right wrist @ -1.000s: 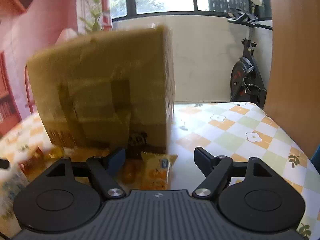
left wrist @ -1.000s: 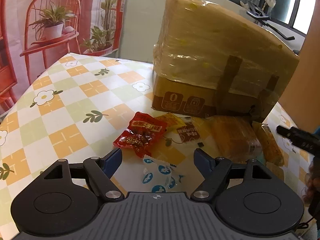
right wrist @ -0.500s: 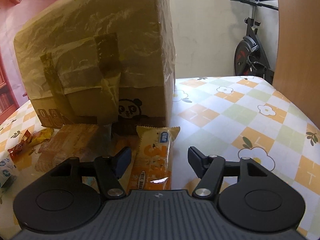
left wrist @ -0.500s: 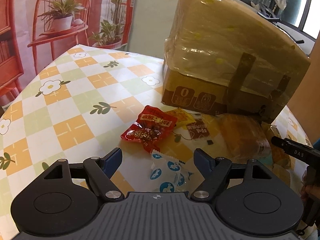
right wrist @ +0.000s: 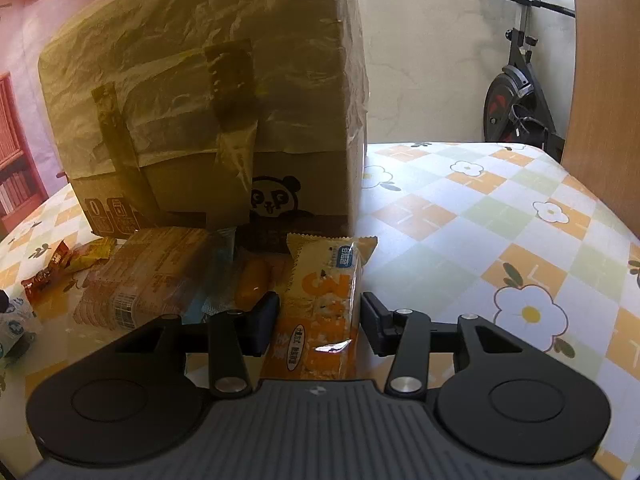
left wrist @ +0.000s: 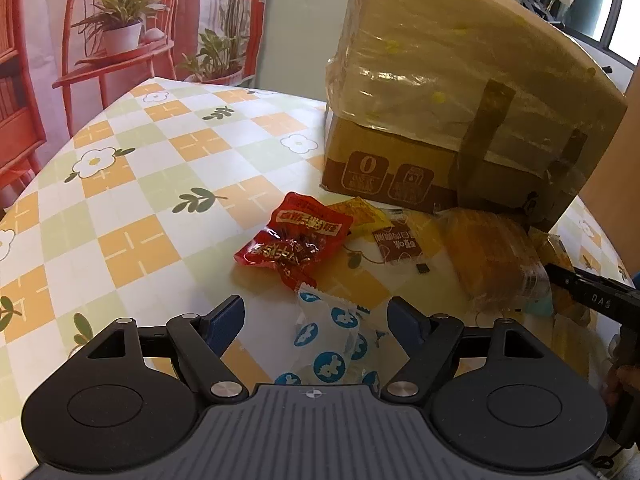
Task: Organize snacks
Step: 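Grasp the blue-white packet with the left tool while the right grasps the orange wafer bar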
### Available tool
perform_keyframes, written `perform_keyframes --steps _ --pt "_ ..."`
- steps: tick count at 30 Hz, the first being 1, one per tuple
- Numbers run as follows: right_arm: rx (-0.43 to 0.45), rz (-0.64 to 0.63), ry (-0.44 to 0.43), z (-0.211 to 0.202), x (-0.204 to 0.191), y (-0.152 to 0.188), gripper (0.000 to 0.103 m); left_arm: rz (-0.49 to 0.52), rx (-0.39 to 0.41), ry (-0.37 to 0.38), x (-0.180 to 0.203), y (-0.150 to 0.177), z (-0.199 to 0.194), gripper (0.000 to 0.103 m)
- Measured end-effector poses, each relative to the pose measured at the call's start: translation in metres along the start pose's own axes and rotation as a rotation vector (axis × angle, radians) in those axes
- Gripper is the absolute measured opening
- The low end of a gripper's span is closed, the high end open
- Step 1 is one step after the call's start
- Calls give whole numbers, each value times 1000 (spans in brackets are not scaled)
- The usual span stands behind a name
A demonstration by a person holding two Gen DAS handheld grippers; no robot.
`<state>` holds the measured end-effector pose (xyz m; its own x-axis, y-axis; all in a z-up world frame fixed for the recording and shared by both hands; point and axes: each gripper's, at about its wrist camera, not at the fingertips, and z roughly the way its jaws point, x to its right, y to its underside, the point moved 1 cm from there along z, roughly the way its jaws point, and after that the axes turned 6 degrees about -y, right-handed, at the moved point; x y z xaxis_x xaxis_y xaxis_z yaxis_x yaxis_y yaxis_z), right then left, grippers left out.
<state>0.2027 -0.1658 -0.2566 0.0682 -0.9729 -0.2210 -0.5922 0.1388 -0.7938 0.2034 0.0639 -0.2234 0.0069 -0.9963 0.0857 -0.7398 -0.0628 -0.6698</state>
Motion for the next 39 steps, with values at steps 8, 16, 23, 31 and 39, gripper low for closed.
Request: perform_keyframes --steps 8,16,23,31,39 --pt "5 5 -3 -1 1 0 47 34 -3 -4 8 9 0 81" --pt "1 15 -11 0 2 0 48 91 -51 0 20 17 8 80" --pt "-9 9 -4 3 2 -1 48 84 -51 0 19 18 10 79" --pt "-16 -16 12 5 0 0 48 70 -30 7 16 17 9 61" --pt "-18 -23 14 5 1 0 48 48 -21 32 13 16 10 50"
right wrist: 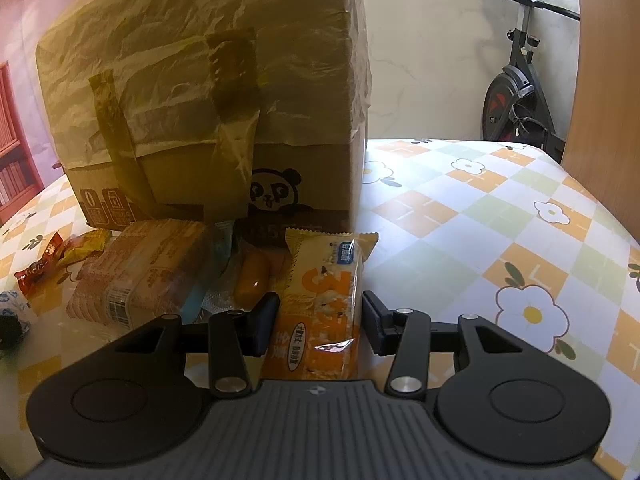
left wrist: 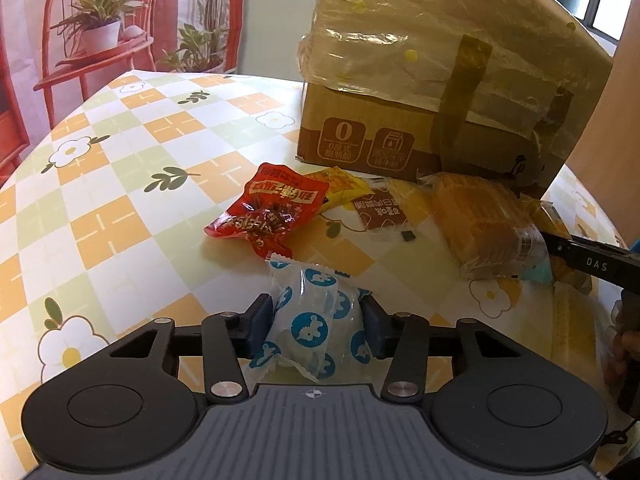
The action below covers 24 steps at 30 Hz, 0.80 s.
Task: Organize snacks
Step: 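Grasp the blue-white packet with the left tool while the right grasps the orange wafer bar, then lift both held snacks and carry them over the box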
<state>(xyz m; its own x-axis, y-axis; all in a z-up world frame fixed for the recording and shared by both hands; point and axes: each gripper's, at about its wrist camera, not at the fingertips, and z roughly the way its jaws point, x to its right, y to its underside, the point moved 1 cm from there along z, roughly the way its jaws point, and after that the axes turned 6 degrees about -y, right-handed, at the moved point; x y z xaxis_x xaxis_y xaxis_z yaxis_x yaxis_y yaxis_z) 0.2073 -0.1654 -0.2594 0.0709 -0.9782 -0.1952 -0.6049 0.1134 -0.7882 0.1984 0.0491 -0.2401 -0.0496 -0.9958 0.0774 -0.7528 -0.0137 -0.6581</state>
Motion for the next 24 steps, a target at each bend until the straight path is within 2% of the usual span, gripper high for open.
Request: perform_keyframes --steps 11,15,19,24 --pt "1 10 -12 0 3 -1 48 -9 3 9 -1 -1 -2 49" --pt "6 46 -26 -2 10 -1 42 -11 20 15 -3 -4 -7 49" --pt "13 89 -8 -9 14 -3 41 -6 56 19 -4 -12 -15 49" --pt "70 172 -8 -33 27 -5 41 17 115 36 -2 -27 -28 49"
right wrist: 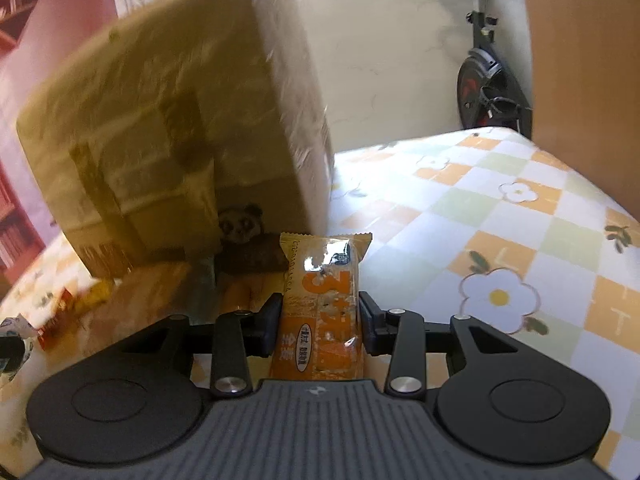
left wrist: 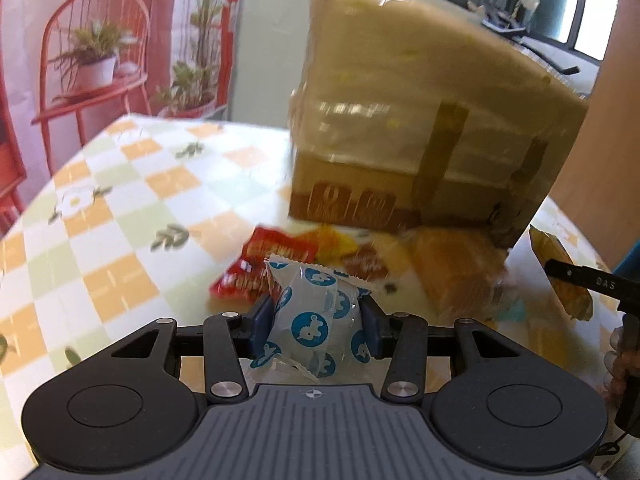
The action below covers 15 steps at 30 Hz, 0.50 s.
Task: Organize snacks
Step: 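Lift both held snacks and carry them over the box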
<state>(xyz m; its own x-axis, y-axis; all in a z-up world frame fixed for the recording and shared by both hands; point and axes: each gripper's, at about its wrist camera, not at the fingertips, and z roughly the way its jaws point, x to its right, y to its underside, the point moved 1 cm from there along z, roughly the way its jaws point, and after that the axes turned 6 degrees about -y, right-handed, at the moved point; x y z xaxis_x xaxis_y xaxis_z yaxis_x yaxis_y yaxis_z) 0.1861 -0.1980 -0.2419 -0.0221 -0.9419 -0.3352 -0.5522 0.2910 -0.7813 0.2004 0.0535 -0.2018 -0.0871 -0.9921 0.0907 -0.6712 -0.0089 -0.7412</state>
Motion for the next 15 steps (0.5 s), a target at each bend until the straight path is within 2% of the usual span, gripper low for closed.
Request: perform_keyframes --steps 4,7,15 --pt "57 9 0 -24 4 -13 41 9 66 34 6 -23 -13 49" --pt "121 29 2 -41 6 -31 41 9 156 58 10 -48 -28 49" --pt "359 -31 -69 -85 -20 -102 41 32 352 136 33 -122 -50 49"
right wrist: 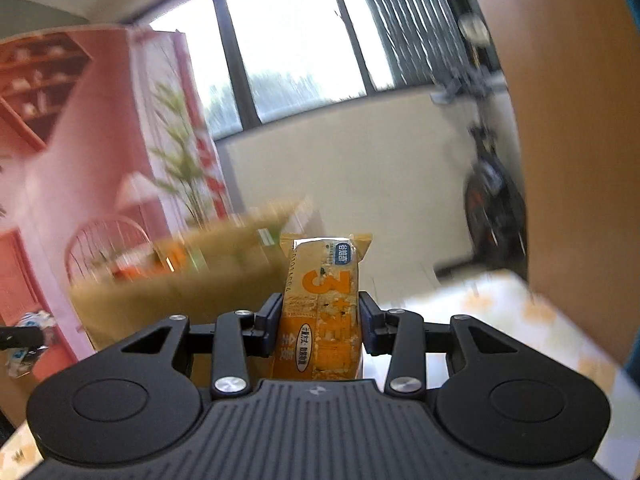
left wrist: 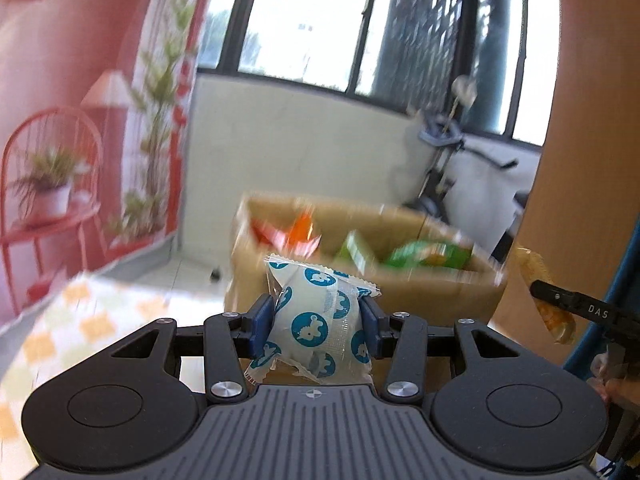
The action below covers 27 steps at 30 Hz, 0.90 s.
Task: Organize snacks
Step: 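Lift both held snacks and carry them over the box, then open both tools to drop the snacks into the box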
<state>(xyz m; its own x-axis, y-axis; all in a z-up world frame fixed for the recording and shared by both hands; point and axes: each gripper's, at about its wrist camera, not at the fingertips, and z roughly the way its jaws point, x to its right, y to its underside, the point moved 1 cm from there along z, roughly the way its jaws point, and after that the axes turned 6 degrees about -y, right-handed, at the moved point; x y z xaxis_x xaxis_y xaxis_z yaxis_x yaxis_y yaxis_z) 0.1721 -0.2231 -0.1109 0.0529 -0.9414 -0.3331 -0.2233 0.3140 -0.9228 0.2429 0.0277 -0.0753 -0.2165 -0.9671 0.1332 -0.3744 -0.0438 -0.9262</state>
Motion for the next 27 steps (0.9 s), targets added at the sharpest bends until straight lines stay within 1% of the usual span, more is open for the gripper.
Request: perform_keyframes --steps 2,5,7,10,13,15,18,22,23,25,26,27 --pt "29 -21 -36 5 -8 -20 41 8 33 9 8 -14 9 49" --pt "50 -70 -79 24 -24 -42 41 3 96 25 16 -35 23 49" --pt "51 -95 -112 42 -34 -53 41 6 110 23 22 -44 34 49" --pt "35 -139 -131 69 -48 -59 41 -5 101 23 28 -56 57 49" --pt "3 -148 -136 101 -54 -59 41 15 88 12 30 -59 77 49" --pt "-15 -153 -134 117 -56 -58 41 24 67 20 30 -58 88 49" --pt "-46 -161 -130 133 -57 -51 41 42 36 25 29 -55 104 49" --pt "-79 -165 -122 145 -52 -42 41 61 -11 38 26 -44 115 49" --pt "-85 -161 -120 147 -50 -40 41 63 -23 46 24 -41 116 50" --pt "-96 -153 -116 149 -47 -37 44 70 -36 53 21 -39 118 62" --pt "-102 -151 -114 149 -46 -35 44 76 -35 52 20 -38 116 70" --pt "-107 -150 -107 150 -46 -34 45 79 -28 48 18 -39 115 74"
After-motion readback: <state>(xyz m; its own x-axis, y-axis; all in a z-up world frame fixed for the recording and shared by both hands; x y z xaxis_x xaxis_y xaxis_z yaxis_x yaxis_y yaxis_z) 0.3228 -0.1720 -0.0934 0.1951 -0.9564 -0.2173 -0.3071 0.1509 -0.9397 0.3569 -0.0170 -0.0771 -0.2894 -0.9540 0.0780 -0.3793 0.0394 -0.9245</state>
